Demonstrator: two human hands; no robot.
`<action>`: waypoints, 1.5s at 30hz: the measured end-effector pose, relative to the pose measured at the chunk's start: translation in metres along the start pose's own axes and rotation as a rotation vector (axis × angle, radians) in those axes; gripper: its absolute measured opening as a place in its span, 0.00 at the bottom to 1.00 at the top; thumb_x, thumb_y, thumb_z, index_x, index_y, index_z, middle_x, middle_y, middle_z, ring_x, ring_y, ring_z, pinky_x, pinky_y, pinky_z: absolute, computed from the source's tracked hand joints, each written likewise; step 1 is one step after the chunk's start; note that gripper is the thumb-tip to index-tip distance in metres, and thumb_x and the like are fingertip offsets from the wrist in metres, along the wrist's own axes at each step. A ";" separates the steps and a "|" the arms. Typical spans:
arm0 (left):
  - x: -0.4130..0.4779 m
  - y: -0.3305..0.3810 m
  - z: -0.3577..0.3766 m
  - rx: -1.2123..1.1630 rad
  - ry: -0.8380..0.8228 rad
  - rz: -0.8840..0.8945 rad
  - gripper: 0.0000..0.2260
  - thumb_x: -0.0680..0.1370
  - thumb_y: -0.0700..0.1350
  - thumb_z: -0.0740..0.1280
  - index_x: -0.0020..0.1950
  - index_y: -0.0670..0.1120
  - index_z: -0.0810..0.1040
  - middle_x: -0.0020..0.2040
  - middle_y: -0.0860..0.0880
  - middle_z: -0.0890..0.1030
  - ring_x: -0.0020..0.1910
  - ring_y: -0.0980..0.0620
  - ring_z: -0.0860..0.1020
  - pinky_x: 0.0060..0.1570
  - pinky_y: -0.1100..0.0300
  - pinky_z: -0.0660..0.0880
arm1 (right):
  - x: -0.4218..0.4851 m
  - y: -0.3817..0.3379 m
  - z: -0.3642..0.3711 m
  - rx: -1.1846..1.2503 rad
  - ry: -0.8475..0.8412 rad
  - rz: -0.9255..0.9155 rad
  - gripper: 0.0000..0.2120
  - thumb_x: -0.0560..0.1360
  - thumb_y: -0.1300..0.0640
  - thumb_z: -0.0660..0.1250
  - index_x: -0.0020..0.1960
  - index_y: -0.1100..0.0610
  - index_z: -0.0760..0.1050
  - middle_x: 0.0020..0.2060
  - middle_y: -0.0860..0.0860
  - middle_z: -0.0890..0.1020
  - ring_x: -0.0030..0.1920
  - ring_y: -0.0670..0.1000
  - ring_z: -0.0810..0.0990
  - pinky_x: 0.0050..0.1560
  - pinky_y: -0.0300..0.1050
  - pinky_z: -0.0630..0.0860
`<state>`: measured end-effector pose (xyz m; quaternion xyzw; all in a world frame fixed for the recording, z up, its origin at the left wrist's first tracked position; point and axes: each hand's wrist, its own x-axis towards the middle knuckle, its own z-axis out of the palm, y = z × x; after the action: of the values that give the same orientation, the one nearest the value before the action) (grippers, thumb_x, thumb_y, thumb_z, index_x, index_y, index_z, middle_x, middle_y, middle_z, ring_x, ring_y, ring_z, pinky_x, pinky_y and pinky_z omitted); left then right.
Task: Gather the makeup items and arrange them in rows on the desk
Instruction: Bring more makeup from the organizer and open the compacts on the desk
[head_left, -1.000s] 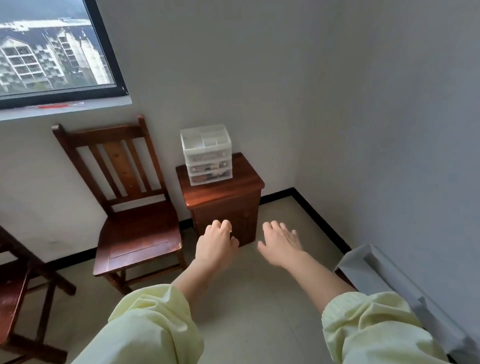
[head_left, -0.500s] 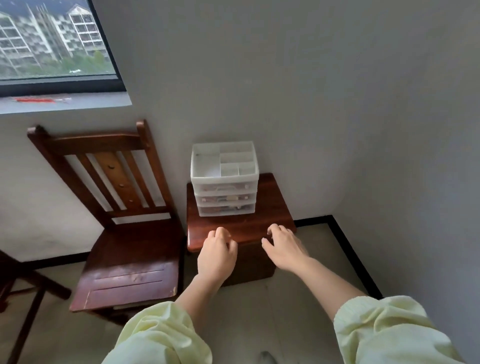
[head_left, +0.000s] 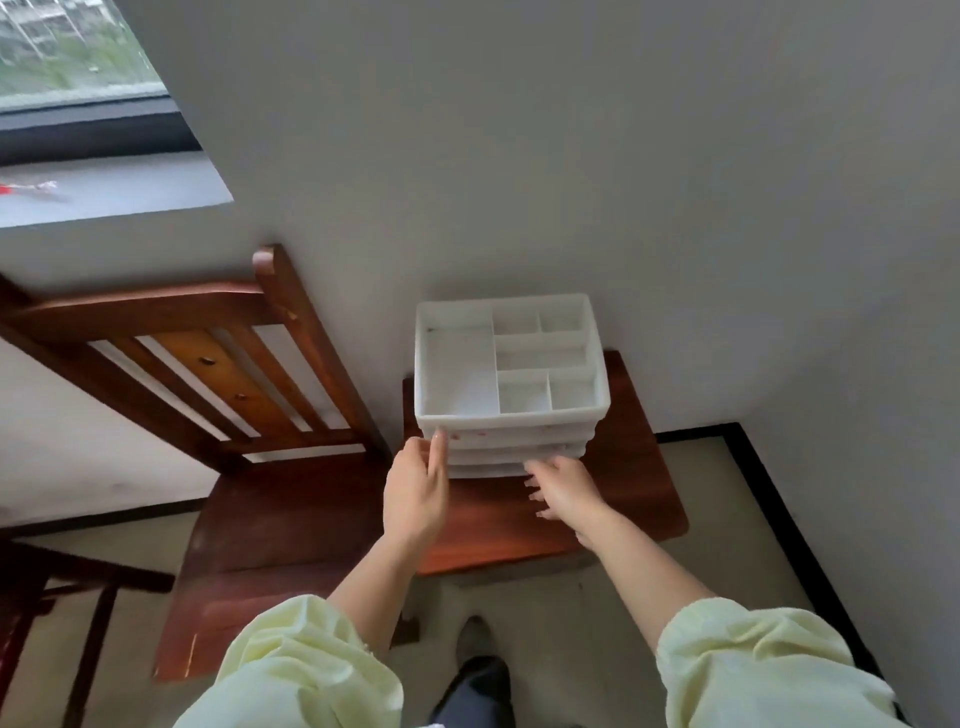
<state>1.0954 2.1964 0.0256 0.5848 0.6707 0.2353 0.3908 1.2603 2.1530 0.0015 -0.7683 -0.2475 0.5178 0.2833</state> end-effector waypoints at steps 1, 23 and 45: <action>0.009 0.000 -0.001 -0.014 0.021 -0.010 0.21 0.80 0.61 0.54 0.50 0.45 0.72 0.46 0.50 0.79 0.45 0.50 0.76 0.42 0.56 0.68 | 0.008 -0.004 0.005 0.083 -0.009 0.038 0.13 0.78 0.52 0.61 0.60 0.56 0.74 0.52 0.53 0.80 0.50 0.52 0.81 0.48 0.49 0.80; 0.046 -0.010 0.011 -0.359 0.028 -0.097 0.21 0.77 0.61 0.63 0.48 0.42 0.68 0.37 0.47 0.78 0.35 0.50 0.79 0.41 0.46 0.78 | 0.058 -0.004 0.039 0.867 0.020 0.335 0.07 0.76 0.59 0.60 0.47 0.58 0.76 0.40 0.56 0.81 0.40 0.54 0.80 0.42 0.46 0.74; 0.050 -0.015 0.008 -0.285 -0.025 -0.093 0.22 0.74 0.66 0.61 0.47 0.46 0.71 0.45 0.42 0.82 0.40 0.47 0.81 0.41 0.50 0.78 | 0.022 0.029 0.042 1.032 -0.019 0.353 0.11 0.76 0.53 0.59 0.50 0.59 0.74 0.33 0.56 0.78 0.36 0.55 0.77 0.39 0.47 0.70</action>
<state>1.0921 2.2405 -0.0035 0.4947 0.6517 0.3025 0.4889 1.2313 2.1543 -0.0460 -0.5547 0.1688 0.6186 0.5302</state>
